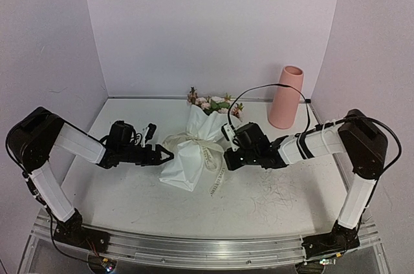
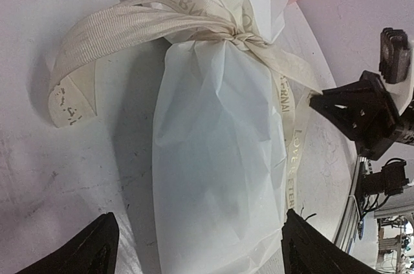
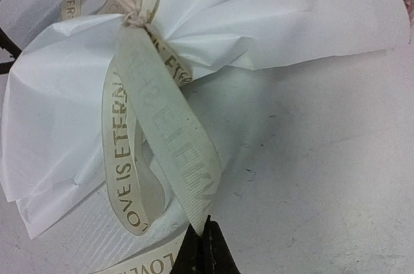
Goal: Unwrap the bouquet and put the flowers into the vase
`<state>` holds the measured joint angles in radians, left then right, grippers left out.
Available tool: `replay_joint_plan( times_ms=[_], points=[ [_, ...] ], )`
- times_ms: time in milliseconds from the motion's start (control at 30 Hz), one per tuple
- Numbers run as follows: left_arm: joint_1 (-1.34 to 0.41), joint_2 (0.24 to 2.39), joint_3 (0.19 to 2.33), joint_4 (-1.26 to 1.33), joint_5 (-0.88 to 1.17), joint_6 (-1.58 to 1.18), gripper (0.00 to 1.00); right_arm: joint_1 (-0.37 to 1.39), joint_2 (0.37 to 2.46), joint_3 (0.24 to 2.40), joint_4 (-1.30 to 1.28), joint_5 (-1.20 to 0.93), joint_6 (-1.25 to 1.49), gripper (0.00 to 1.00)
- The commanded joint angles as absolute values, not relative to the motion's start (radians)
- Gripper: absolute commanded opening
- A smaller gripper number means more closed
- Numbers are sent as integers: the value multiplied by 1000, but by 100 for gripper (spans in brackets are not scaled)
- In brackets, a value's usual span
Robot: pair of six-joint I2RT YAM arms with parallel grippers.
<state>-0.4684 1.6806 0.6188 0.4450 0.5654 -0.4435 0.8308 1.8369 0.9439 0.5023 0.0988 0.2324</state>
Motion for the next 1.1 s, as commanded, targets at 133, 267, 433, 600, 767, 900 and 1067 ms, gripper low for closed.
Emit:
replay_joint_plan(
  times_ms=[133,267,433,600,767,900,1067],
  points=[
    [-579,1758,711,439,489,-429,82,802,1745,895,433,139,262,0],
    [-628,1766,723,429,466,-433,78,792,1729,881,423,138,261,0],
    [-647,1653,731,337,328,-424,79,785,1715,864,422,124,256,0],
    [-644,1638,979,6,226,-373,74,784,1715,872,422,92,247,0],
    [-643,1753,1203,-131,227,-365,74,784,1722,882,420,82,247,0],
    [-643,1870,1361,-187,218,-352,72,784,1727,889,419,75,243,0],
    [-641,1975,1506,-211,230,-344,68,784,1727,899,415,69,240,0]
  ],
)
